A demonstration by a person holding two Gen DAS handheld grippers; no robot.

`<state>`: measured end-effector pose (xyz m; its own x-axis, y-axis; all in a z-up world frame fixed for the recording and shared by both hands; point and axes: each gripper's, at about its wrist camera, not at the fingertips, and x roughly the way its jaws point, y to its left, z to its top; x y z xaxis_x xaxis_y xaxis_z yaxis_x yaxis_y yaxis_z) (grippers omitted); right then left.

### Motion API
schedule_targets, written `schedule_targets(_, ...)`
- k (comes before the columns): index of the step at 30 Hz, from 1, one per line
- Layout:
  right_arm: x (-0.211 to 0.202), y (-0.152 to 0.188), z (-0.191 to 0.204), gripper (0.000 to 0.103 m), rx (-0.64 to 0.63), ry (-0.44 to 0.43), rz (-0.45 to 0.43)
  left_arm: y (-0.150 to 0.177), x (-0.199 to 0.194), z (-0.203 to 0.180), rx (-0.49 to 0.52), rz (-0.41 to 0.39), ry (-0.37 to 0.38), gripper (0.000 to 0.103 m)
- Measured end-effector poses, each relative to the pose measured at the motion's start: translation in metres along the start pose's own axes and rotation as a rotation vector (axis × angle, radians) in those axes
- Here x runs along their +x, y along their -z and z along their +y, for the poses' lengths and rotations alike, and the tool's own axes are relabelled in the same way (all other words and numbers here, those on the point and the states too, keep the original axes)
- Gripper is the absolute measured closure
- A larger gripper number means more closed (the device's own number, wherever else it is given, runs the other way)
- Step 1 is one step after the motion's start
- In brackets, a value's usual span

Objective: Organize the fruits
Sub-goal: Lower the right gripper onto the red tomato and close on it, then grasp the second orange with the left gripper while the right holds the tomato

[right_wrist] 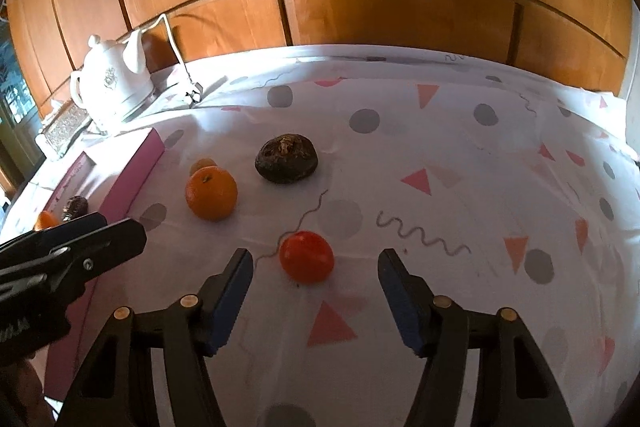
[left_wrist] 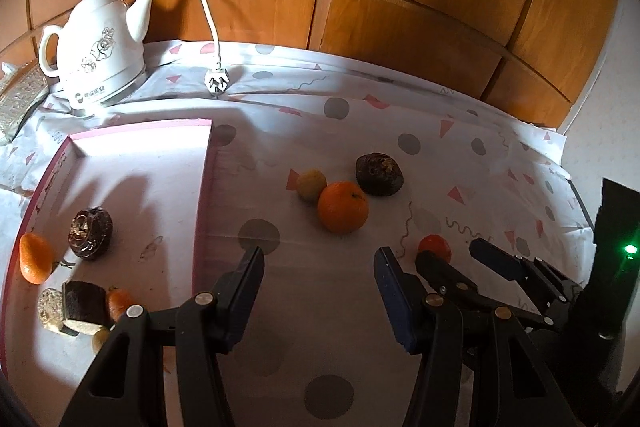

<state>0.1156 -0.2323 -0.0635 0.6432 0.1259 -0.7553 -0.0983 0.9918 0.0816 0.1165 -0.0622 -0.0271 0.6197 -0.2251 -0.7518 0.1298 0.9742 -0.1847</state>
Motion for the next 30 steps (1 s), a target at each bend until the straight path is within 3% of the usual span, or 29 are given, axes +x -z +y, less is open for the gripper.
schedule_targets(5,0.016,-0.004,-0.001,0.058,-0.009,0.023,0.034,-0.001,0.01,-0.002,-0.006,0.015,-0.004,0.045)
schedule_targets(7,0.016,-0.004,-0.002,0.074,-0.004,0.044,0.034,-0.002,0.012,-0.004,-0.001,0.015,-0.002,0.045)
schedule_targets(16,0.012,-0.001,-0.022,0.074,0.026,0.104,0.036,-0.011,0.022,-0.013,0.013,0.021,0.005,0.045)
schedule_targets(30,0.014,0.003,-0.042,0.074,0.119,0.028,0.023,-0.019,0.04,-0.021,-0.013,0.046,0.026,0.042)
